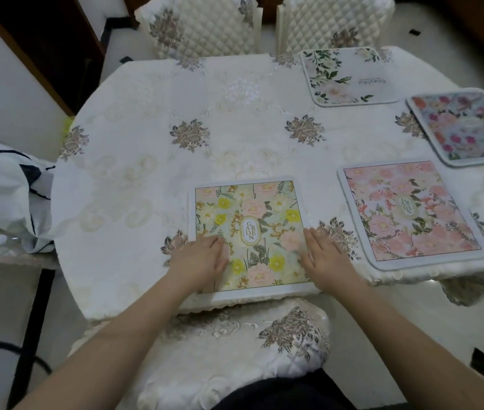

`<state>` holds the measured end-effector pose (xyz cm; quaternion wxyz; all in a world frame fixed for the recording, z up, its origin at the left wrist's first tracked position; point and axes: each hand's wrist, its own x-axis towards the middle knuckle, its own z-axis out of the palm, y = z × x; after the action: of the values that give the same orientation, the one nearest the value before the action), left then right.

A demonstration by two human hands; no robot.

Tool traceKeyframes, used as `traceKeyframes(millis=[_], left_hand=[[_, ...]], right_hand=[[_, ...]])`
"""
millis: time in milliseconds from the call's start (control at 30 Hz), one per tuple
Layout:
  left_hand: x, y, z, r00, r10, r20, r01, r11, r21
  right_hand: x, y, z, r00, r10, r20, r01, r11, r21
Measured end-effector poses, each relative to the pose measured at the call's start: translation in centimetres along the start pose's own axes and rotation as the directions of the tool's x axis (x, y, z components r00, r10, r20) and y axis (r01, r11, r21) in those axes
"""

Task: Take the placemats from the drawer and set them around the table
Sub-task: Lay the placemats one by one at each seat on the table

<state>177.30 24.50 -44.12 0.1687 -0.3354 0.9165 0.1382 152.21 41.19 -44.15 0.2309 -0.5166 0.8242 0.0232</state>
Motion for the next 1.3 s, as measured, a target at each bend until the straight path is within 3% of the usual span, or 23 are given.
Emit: traceKeyframes(millis=[167, 433, 800, 1033, 1300], left_hand=[[-0.1, 4.1, -1.6, 0.995, 0.102, -0.003, -0.102, 0.993, -0.057], [1.1, 8.2, -2.6, 0.981, 0.183, -0.057, -0.186, 0.981, -0.046], [5.0, 21.0, -5.1, 0.951, 0.303, -0.062, -0.304, 0.953, -0.001], [7.0, 31.9, -7.2, 0.867, 0.496, -0.053, -0.492, 0.867, 0.078], [10.3, 41.0, -8.3, 0.807, 0.584, -0.082, -0.575, 0.81, 0.116]], right_hand=[[-3.6, -0.4, -1.1, 0.997, 0.065, -0.05, -0.062, 0.997, 0.05], [-7.7, 1.8, -3.0, 0.955, 0.173, -0.24, -0.123, 0.97, 0.21], [-15.5, 14.0, -3.0, 0.874, 0.411, -0.258, -0.327, 0.891, 0.314], [-18.4, 20.7, -4.9, 0.794, 0.521, -0.314, -0.382, 0.829, 0.409], [-21.8, 26.9, -6.4, 0.692, 0.615, -0.379, -0.418, 0.769, 0.484]])
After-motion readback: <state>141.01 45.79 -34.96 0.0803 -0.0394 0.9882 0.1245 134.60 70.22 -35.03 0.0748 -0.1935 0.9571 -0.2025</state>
